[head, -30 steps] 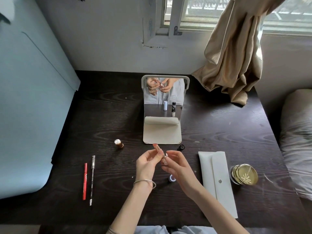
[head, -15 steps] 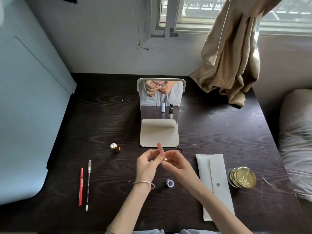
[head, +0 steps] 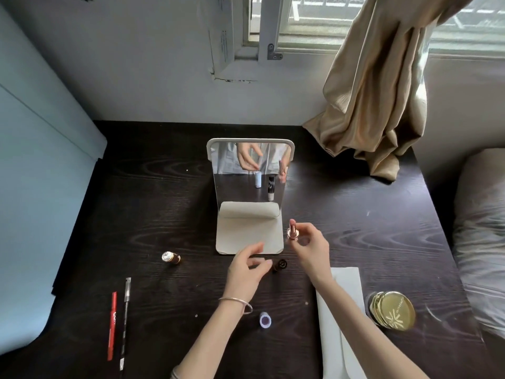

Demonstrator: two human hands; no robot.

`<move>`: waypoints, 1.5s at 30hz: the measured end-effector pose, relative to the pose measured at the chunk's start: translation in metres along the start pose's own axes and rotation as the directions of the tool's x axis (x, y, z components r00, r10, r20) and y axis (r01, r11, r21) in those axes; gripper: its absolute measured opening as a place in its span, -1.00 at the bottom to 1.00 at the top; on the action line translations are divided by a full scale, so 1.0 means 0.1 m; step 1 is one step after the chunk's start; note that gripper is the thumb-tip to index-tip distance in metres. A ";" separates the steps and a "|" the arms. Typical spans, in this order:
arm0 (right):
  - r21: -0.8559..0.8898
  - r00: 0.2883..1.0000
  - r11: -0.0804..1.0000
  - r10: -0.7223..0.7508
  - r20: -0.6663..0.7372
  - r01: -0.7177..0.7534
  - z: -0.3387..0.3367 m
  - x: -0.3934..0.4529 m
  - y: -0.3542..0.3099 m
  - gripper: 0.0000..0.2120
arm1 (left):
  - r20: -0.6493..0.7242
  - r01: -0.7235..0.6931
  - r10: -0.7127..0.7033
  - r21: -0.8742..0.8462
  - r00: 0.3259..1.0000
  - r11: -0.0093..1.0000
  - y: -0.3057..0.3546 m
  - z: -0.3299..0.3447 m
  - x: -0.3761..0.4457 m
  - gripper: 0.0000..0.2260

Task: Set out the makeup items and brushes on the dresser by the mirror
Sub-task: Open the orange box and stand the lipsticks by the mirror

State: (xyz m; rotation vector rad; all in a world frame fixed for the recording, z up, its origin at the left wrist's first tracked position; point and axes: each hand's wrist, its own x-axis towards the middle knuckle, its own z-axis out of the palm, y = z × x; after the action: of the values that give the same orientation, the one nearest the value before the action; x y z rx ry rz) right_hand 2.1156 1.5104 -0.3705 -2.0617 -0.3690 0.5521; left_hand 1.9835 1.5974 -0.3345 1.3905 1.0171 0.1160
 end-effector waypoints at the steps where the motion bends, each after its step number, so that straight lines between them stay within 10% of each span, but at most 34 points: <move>1: 0.000 0.999 1.000 0.030 -0.034 -0.030 0.03 0.11 0.08 -0.81 | -0.004 0.026 -0.026 0.014 1.000 1.000 -0.04 -0.01 0.03 -0.66; 25: -0.088 0.988 0.988 0.115 -0.106 -0.125 0.20 0.54 0.49 -0.64 | 0.053 0.149 -0.155 0.096 0.987 0.984 -0.24 -0.13 0.28 -0.74; 31: -0.235 0.916 0.968 0.020 0.401 0.082 0.05 -0.19 0.67 -0.52 | 0.081 0.122 -0.131 0.102 0.988 0.987 -0.26 -0.10 0.21 -0.73; 36: -0.189 0.963 0.978 -0.030 0.268 0.083 0.13 -0.34 0.50 -0.82 | 0.098 0.086 -0.095 0.094 0.991 0.992 -0.24 -0.08 0.06 -0.75; 40: 0.083 0.869 0.997 -0.035 0.494 -0.007 0.00 -0.54 0.03 -0.92 | 0.085 0.009 -0.016 0.071 0.996 0.997 -0.16 -0.09 -0.06 -0.74; 45: 0.097 0.827 0.994 -0.098 0.554 0.053 0.03 -0.76 -0.25 -0.84 | 0.185 0.178 -0.118 -0.351 0.976 0.919 -0.04 -0.13 -0.25 -0.86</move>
State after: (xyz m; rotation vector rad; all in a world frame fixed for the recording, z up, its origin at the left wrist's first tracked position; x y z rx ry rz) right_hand 2.0483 1.4899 -0.3325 -1.7675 -0.7554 1.1090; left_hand 1.9585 1.5904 -0.3228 0.9623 0.9087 0.0745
